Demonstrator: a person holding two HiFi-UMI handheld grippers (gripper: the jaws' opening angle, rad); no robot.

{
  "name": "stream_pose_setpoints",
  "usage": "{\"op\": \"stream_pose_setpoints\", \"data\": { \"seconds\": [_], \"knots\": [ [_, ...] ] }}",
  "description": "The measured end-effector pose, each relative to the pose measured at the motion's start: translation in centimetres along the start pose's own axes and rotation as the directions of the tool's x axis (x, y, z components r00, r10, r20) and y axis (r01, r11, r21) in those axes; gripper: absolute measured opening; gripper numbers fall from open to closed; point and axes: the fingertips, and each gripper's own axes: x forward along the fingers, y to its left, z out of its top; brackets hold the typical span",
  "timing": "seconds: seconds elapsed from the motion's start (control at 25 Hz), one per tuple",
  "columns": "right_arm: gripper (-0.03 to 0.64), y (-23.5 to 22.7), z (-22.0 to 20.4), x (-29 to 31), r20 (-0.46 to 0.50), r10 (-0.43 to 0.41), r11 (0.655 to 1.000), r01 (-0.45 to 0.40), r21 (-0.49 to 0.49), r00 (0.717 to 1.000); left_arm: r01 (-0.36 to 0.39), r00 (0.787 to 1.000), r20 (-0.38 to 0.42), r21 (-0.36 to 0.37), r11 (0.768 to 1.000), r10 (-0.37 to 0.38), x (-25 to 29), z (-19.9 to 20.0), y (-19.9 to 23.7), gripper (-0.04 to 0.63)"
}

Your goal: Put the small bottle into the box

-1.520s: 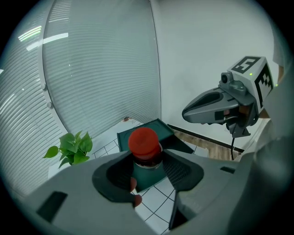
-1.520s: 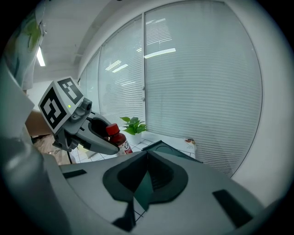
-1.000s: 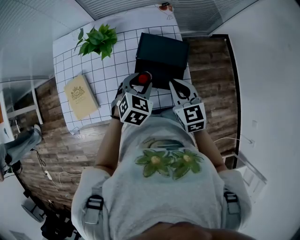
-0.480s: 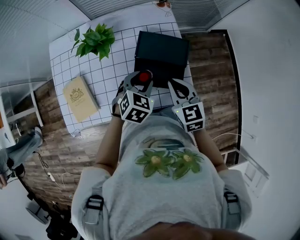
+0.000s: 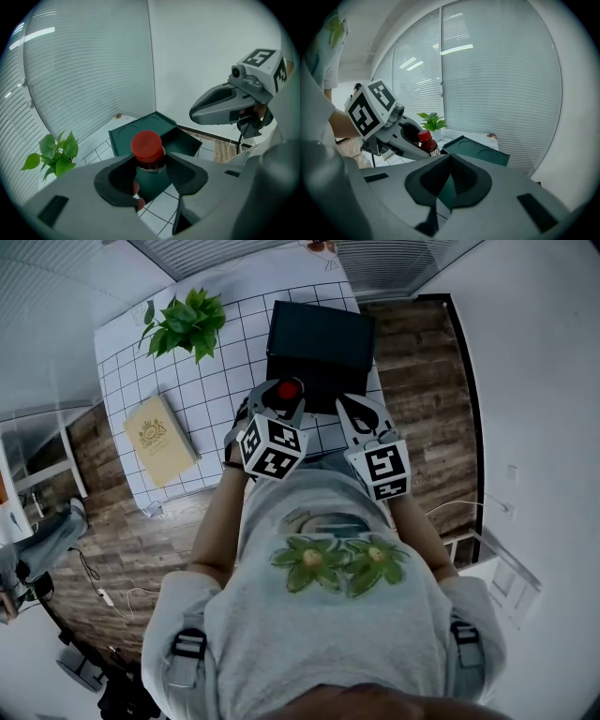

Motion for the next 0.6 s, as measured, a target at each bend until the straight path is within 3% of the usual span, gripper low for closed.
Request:
{"op": "stream_pose_setpoints", "data": {
  "seconds": [0.6],
  "knots": [
    [0.008,0.4,0.1,0.2,-0.007,0.009,1.0,-0.009,-0.007,1.0,0.013,0.999,-0.037,-0.014,1.0,-0.014,1.6,-1.4,0.1,0.192]
  ]
}}
